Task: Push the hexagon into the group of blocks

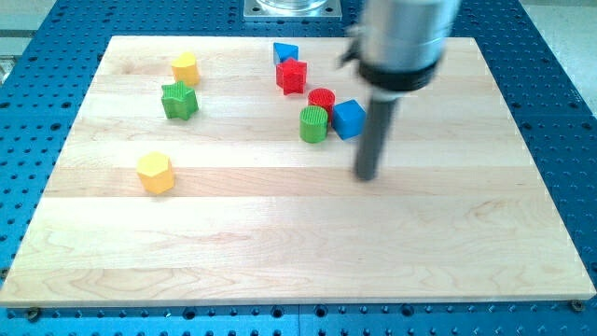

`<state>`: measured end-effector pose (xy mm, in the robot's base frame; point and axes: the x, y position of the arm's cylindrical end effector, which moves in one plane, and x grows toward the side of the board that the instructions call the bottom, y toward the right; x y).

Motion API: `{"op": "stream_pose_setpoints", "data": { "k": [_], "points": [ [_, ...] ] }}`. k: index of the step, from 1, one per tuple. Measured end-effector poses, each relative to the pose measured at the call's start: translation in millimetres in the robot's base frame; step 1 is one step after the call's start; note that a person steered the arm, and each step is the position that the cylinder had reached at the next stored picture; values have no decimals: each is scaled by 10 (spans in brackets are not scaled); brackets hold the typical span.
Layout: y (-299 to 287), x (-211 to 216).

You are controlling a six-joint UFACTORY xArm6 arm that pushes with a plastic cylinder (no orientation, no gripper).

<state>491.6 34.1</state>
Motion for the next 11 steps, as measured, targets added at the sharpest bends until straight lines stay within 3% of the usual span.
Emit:
{"op": "stream_pose_setpoints", "data": {
  "k": [1,2,3,5,6,7,9,11],
  "points": [
    [-1645,685],
    [-2519,486],
    [-2476,23],
    [-965,-98],
    [-1864,-36],
    [-2090,-279],
    [-884,-379],
    [-855,-559]
  ]
}}
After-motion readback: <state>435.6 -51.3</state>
